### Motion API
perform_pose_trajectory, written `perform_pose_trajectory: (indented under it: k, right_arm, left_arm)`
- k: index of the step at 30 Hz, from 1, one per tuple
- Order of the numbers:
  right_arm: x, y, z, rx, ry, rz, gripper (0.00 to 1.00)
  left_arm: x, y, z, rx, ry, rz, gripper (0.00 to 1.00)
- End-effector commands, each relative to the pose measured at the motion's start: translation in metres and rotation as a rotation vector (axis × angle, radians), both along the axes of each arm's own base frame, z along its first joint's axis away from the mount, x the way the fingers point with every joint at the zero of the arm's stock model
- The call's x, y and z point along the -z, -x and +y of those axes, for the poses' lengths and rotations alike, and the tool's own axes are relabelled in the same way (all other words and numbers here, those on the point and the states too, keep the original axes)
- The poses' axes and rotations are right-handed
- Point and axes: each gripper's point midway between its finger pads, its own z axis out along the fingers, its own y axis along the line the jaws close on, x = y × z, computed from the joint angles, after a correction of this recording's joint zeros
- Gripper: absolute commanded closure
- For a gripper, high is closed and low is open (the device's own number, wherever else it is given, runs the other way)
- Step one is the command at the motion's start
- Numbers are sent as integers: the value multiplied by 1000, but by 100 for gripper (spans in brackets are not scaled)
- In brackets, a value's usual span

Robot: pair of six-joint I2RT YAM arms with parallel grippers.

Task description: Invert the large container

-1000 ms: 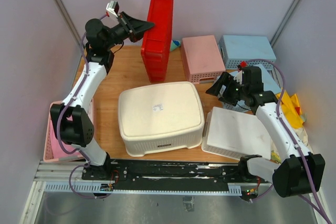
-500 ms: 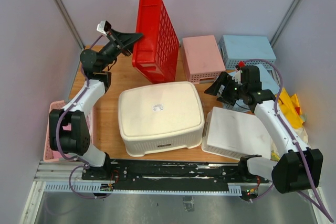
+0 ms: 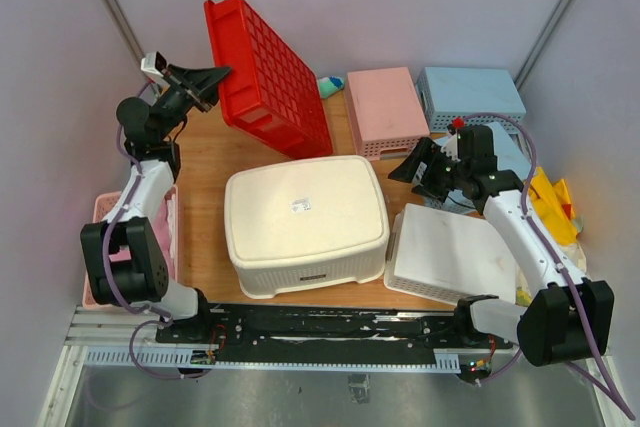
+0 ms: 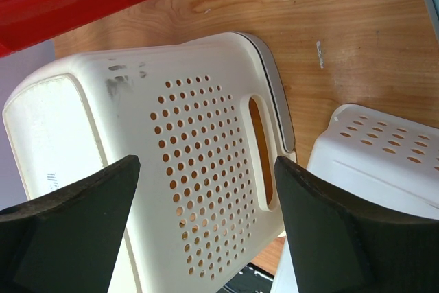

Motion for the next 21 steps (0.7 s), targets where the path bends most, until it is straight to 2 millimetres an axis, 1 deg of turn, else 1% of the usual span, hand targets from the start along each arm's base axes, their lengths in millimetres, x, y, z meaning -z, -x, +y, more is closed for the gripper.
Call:
perform_pose_trajectory:
  k: [1,3,4,5,8,14,21]
  right_arm:
    - [-1,-2,-4,13,-12,-3,19]
    - [0,-2,-5,16,-10,-2,19]
    - [0,-1,-5,16,-10,-1,19]
    - [1,-1,-6,18,-9,0,19]
    - [2,-1,-5,18,-10,4,19]
    - [2,-2,-5,16,-13,8,19]
    - [1,-3,-3,8,-13,6,19]
  left_arm:
    - [77,-12,-2,96,-134,180,76]
    - [89,-15,9,80,-164,224,65]
    - [96,-17,14,68,-180,246,58]
    - [101,-18,20,52,-198,261,54]
    - [112,-19,36,14,-254,289,50]
    - [125,-20,68,-73,-353,346,33]
    - [144,-25,107,-207,-487,484,6]
